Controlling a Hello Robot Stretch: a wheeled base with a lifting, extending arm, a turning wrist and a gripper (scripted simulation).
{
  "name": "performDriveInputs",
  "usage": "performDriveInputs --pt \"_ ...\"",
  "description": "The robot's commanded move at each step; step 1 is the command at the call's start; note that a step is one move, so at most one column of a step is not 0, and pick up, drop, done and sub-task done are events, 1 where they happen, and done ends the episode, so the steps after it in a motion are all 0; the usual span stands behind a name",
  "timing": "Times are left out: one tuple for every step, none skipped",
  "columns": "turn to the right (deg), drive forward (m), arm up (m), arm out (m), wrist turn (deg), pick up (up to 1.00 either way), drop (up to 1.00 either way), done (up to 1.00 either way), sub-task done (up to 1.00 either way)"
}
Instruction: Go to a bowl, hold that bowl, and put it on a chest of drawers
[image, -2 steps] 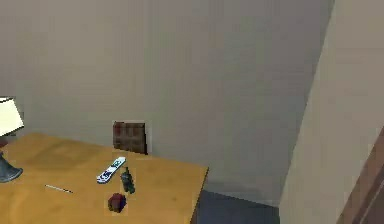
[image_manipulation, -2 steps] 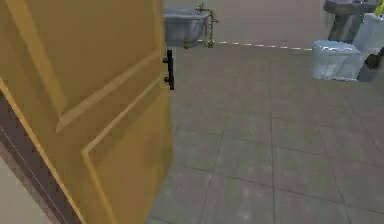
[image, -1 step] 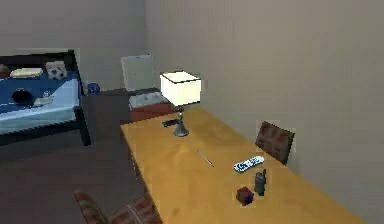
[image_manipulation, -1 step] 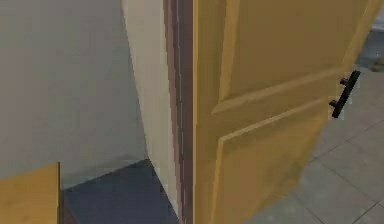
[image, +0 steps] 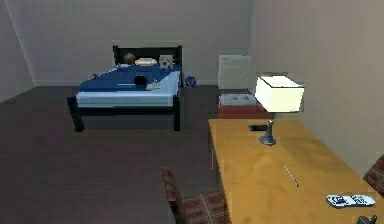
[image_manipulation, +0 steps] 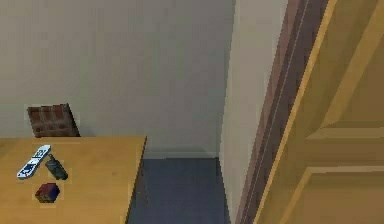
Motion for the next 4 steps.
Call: performDriveInputs --pt "0.0 0.05 0.00 0.00 0.0 0.00 0.00 0.00 0.00" --pt "-39.0 0.00 0.00 0.00 0.0 0.00 0.00 0.00 0.00" --pt "-9.0 0.00 0.00 0.00 0.0 0.00 0.00 0.00 0.00" --pt "0.0 0.00 0.50 0.00 0.0 0.00 0.00 0.00 0.00"
